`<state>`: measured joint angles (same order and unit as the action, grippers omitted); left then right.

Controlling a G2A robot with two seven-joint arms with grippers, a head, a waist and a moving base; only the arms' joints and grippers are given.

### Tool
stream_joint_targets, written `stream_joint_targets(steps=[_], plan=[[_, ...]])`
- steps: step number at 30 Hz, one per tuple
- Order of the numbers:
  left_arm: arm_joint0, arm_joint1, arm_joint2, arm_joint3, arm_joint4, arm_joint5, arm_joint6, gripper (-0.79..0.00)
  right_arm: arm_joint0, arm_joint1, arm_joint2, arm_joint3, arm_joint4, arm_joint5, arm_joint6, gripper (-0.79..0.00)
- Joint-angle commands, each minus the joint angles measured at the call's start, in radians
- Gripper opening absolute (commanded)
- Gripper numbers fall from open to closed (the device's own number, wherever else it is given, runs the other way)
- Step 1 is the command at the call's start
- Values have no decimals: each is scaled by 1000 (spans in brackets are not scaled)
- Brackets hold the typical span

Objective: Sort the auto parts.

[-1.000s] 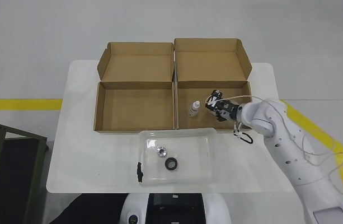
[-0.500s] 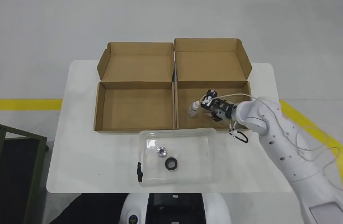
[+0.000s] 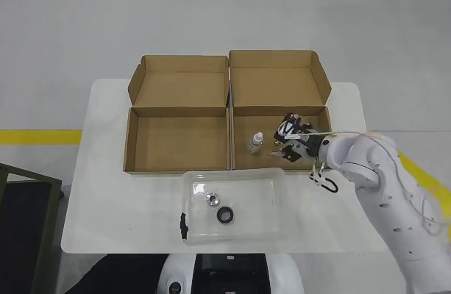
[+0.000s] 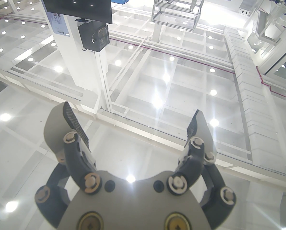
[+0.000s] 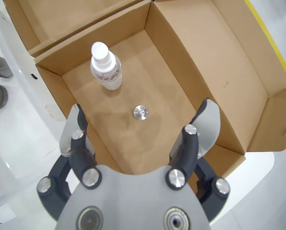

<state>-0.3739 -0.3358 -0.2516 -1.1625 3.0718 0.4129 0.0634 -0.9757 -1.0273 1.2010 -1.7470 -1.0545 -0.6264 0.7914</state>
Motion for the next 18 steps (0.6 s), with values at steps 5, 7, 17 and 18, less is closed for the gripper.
stream_joint_targets(steps=[5,7,17,18], plan=[[0,0,0,0,0,0,0,0,-108,17,57,-164,17,-23,-2,0],[0,0,0,0,0,0,0,0,-142,21,62,-214,16,-38,-4,0],[0,0,0,0,0,0,0,0,-248,30,10,-337,-43,-89,-32,0],[0,0,0,0,0,0,0,0,-255,30,3,-341,-46,-88,-36,0]])
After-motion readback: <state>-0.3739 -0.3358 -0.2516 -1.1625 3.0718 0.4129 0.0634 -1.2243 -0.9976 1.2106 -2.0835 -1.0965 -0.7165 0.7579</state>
